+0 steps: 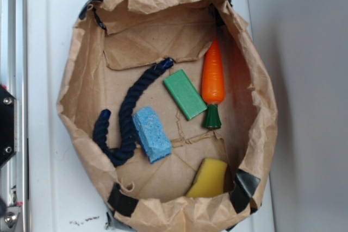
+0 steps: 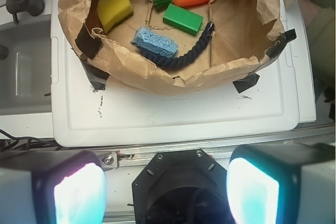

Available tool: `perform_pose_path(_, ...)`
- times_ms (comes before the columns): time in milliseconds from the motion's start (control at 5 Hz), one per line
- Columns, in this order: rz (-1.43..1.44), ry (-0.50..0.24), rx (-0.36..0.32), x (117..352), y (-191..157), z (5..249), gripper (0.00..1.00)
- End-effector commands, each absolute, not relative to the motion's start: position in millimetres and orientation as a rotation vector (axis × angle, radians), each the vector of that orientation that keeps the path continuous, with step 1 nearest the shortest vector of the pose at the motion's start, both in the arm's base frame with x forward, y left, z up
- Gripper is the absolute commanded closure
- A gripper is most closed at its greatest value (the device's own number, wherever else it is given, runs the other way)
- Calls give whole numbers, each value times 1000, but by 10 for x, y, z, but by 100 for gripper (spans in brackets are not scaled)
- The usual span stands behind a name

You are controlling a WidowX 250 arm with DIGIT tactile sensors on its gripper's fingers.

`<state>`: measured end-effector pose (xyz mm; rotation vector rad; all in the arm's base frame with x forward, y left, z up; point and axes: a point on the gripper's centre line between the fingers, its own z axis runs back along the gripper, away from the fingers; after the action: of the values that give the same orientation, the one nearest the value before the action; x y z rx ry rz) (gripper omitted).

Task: Grab the green sponge.

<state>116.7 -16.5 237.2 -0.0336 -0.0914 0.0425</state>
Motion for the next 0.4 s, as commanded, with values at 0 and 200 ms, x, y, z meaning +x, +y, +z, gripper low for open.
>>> perform_pose_path(0, 43, -91, -34, 1167, -165, 2372, 0)
perform_pose_path(200, 101, -101, -13, 1445, -346, 2275, 0)
